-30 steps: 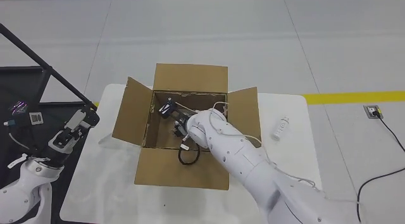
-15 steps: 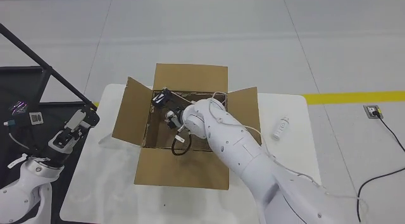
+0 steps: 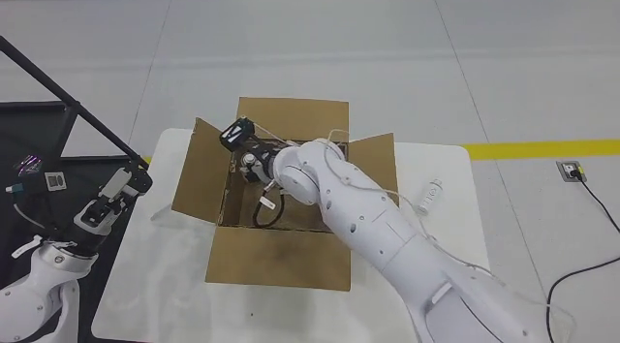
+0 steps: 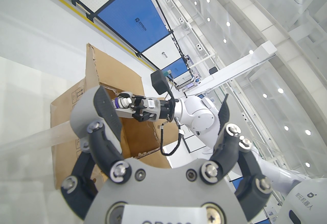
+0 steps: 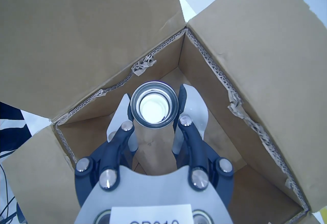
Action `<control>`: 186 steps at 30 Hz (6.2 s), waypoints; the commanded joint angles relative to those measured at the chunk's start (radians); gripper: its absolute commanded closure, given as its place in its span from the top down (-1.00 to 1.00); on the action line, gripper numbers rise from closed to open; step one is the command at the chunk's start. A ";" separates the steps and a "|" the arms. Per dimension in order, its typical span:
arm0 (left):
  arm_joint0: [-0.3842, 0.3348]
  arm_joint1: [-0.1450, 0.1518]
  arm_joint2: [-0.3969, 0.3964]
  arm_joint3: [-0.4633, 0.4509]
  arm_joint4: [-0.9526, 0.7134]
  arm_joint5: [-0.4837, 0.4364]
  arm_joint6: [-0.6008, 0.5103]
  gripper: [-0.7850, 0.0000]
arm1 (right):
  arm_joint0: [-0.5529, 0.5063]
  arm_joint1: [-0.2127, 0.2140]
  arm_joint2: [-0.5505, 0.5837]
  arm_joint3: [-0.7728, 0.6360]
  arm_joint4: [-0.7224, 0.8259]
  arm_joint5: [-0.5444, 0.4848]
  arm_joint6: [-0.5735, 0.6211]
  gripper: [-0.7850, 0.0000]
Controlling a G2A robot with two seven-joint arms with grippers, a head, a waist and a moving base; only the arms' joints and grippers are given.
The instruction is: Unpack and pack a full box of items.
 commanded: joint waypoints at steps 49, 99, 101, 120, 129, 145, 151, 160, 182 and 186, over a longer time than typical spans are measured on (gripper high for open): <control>0.000 0.000 0.000 0.000 0.000 0.000 0.000 1.00 | -1.161 0.320 1.030 -1.184 -0.504 0.223 0.285 -1.00; 0.000 0.000 0.000 0.000 0.000 0.000 0.000 1.00 | -0.736 0.354 0.865 -1.063 -0.143 0.076 0.445 1.00; 0.000 0.000 0.000 0.000 0.000 0.000 0.000 1.00 | -0.685 0.353 0.851 -0.989 -0.085 0.060 0.476 1.00; 0.000 0.000 0.000 0.000 0.000 0.000 0.000 1.00 | -0.591 0.366 0.736 -0.864 0.011 0.056 0.597 1.00; 0.000 0.000 0.000 0.000 0.000 0.000 0.000 1.00 | -0.590 0.375 0.711 -0.873 -0.049 0.104 0.543 1.00; 0.000 0.000 0.000 0.000 0.000 0.000 0.000 1.00 | -0.730 0.412 0.895 -1.146 -0.235 0.301 0.460 1.00; 0.000 0.000 0.000 0.000 0.000 0.000 0.000 1.00 | -0.730 0.412 0.895 -1.146 -0.235 0.301 0.460 1.00; 0.000 0.000 0.000 0.000 0.000 0.000 0.000 1.00 | -0.724 0.413 0.864 -1.121 -0.299 0.358 0.450 1.00; 0.000 0.000 0.000 0.000 0.000 0.000 0.000 1.00 | -0.801 0.471 0.954 -1.018 -0.373 0.070 0.802 1.00; 0.000 0.000 0.000 0.000 0.000 0.000 0.000 1.00 | -0.788 0.471 0.914 -0.969 -0.424 0.112 0.826 1.00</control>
